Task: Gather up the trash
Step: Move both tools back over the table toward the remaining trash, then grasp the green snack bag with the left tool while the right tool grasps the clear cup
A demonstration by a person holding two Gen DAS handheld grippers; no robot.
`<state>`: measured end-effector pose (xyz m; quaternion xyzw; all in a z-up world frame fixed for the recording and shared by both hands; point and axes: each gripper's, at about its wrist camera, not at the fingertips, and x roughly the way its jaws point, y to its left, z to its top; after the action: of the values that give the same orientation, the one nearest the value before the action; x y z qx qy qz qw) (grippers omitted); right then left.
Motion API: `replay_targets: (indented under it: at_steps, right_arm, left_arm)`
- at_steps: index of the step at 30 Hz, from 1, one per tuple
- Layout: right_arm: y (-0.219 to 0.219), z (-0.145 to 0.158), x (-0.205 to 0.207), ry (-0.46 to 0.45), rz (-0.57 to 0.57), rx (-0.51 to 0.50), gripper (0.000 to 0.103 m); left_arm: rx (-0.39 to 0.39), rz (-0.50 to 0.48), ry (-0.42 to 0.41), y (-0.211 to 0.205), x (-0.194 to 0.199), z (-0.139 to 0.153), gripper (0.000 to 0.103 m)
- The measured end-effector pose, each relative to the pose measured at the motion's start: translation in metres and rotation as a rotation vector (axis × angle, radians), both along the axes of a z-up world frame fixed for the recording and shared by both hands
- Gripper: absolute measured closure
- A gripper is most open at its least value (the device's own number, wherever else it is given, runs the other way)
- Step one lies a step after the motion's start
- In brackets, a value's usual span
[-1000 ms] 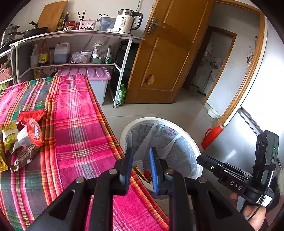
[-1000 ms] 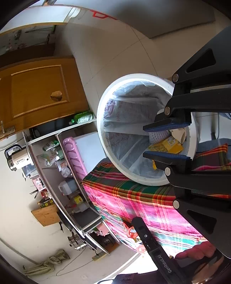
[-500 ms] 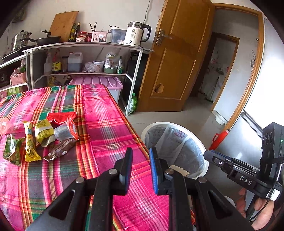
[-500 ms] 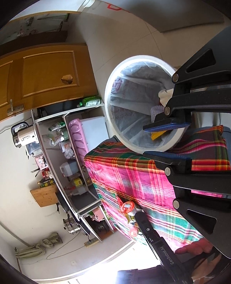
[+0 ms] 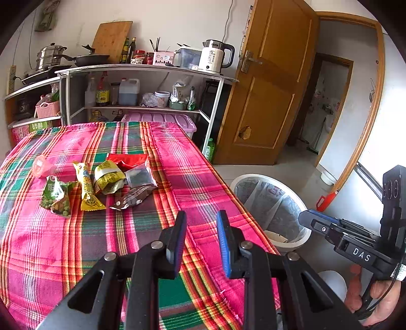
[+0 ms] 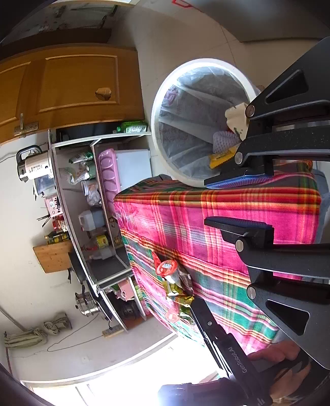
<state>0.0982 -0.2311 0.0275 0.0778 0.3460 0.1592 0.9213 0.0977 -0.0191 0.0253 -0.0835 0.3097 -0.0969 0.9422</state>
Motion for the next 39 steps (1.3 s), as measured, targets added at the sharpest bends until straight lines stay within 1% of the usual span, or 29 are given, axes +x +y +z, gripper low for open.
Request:
replay_targets:
  at_steps: [4, 7, 10, 14, 23, 27, 32, 34, 36, 39]
  right_arm:
    - [0.014, 0.001, -0.003, -0.004, 0.036, -0.007, 0.073]
    - [0.023, 0.002, -0.006, -0.005, 0.056, -0.009, 0.071]
    - [0.029, 0.001, -0.005, -0.005, 0.07, -0.009, 0.07]
    - [0.037, 0.002, -0.005, -0.002, 0.086, -0.011, 0.07]
    - [0.057, 0.0, 0.005, 0.009, 0.128, -0.019, 0.066]
    - [0.069, 0.0, 0.012, 0.006, 0.154, -0.021, 0.063]
    - [0.086, 0.0, 0.024, 0.005, 0.186, -0.032, 0.06]
    - [0.093, 0.0, 0.03, 0.006, 0.202, -0.035, 0.056]
    - [0.101, 0.0, 0.037, 0.009, 0.215, -0.036, 0.052]
    - [0.112, -0.001, 0.045, 0.01, 0.228, -0.042, 0.051]
  left_arm:
    - [0.005, 0.027, -0.004, 0.011, -0.008, 0.0, 0.077]
    - [0.009, 0.048, -0.006, 0.018, -0.014, -0.001, 0.076]
    - [0.012, 0.065, -0.007, 0.025, -0.018, -0.001, 0.075]
    - [0.018, 0.087, -0.014, 0.032, -0.024, -0.001, 0.068]
    - [0.014, 0.161, -0.008, 0.061, -0.03, -0.006, 0.067]
    - [0.008, 0.209, -0.01, 0.079, -0.028, -0.006, 0.058]
    - [-0.005, 0.262, -0.004, 0.102, -0.021, -0.008, 0.055]
    - [-0.007, 0.282, 0.003, 0.113, -0.015, -0.01, 0.054]
    - [-0.006, 0.299, 0.009, 0.123, -0.008, -0.012, 0.05]
    - [-0.005, 0.329, 0.023, 0.137, 0.003, -0.015, 0.046]
